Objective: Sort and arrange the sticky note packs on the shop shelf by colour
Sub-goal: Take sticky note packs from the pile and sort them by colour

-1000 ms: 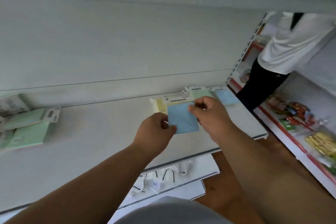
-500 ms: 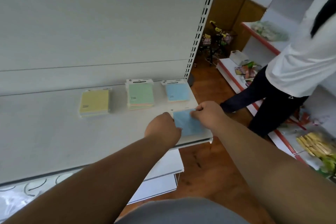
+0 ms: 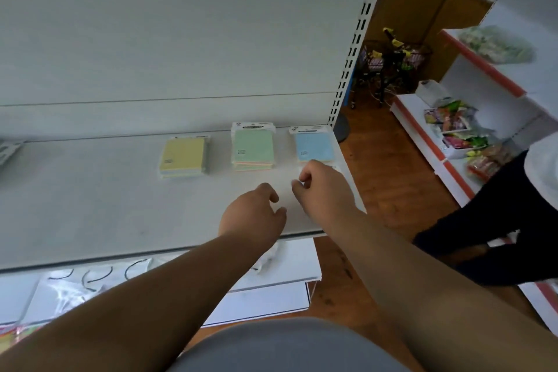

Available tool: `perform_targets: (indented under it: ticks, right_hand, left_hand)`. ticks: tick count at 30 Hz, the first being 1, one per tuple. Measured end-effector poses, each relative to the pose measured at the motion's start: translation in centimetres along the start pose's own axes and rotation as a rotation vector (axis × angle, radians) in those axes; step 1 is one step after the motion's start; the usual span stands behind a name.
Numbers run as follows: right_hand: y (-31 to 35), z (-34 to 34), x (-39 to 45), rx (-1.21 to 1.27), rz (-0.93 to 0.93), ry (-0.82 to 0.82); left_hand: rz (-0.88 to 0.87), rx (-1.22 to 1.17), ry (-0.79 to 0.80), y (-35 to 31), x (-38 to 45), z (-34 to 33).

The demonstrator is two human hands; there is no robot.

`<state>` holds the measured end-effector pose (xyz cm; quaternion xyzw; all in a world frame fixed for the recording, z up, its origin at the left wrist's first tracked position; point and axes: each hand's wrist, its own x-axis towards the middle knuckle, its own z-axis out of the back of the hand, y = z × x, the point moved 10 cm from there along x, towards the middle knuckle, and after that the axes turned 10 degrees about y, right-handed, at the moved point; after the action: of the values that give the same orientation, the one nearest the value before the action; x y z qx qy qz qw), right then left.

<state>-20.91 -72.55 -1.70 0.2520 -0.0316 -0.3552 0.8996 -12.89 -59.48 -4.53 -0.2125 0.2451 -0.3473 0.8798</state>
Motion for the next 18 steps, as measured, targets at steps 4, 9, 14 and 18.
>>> perform_targets:
  ticks: [4, 9, 14, 18]
  right_hand:
    - [6.7, -2.4, -0.2, 0.076, 0.096, 0.017]
    - [17.7, -7.1, -0.3, 0.147, 0.208, 0.044]
    - [31.5, -15.3, -1.4, 0.192, 0.307, 0.151]
    - [41.0, -20.7, -1.9, 0.234, 0.368, 0.227]
  left_hand:
    - [0.039, -0.050, -0.054, 5.2, -1.9, 3.8]
    - [0.088, -0.110, -0.127, 14.5, -4.7, 9.9]
    - [0.201, -0.108, -0.263, 27.8, -8.6, 19.2]
    - [0.307, -0.152, -0.303, 37.0, -11.9, 23.8]
